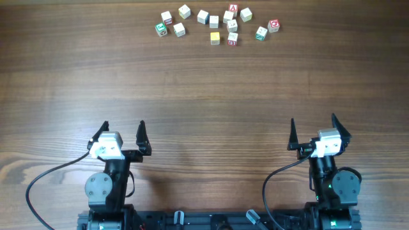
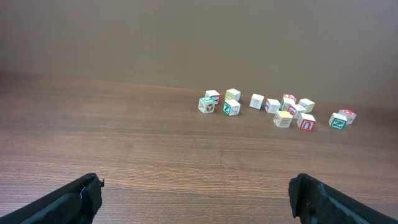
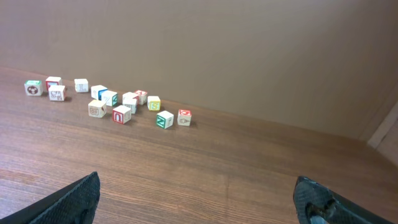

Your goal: Form a circle

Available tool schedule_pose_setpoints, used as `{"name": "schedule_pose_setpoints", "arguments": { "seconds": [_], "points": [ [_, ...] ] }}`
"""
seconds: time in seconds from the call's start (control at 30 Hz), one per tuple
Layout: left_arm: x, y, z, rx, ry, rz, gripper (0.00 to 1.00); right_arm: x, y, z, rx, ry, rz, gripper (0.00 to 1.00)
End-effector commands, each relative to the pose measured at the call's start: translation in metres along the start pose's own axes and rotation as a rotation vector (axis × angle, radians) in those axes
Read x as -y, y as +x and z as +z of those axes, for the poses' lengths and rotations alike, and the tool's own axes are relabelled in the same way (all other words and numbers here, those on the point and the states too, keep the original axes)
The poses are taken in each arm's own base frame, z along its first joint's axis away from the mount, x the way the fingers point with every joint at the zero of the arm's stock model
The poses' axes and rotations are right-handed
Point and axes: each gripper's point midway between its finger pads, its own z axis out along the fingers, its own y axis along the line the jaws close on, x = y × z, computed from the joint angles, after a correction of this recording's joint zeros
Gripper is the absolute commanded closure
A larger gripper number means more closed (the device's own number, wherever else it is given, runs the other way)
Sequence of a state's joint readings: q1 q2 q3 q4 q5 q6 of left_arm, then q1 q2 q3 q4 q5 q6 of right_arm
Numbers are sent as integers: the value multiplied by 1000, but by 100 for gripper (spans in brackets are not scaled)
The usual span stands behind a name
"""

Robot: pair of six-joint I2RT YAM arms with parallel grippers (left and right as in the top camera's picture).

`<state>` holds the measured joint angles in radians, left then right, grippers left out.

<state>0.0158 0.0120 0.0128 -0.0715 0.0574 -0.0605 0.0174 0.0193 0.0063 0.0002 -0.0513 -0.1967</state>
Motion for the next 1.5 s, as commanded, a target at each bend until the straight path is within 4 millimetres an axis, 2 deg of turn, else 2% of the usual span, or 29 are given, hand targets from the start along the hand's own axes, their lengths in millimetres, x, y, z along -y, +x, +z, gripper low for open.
{"name": "schedule_pose_setpoints", "arguments": {
  "seconds": [0.0,0.93,1.03,1.2,1.33,1.47],
  "points": [
    [-3,2,0,-1,-13,8,0,1,-2,0,8,5,-11,0],
    [-5,2,0,-1,-25,8,0,1,-2,0,8,5,-11,0],
    [-5,-7,0,39,-30,9,0,1,-2,0,8,5,-11,0],
    [0,-11,0,50,-1,-59,0,1,-2,0,8,5,-11,0],
    [20,-25,-2,102,114,-73,0,1,-2,0,8,5,-11,0],
    [24,-38,-5,153,138,-59,0,1,-2,0,8,5,-11,0]
  ]
}}
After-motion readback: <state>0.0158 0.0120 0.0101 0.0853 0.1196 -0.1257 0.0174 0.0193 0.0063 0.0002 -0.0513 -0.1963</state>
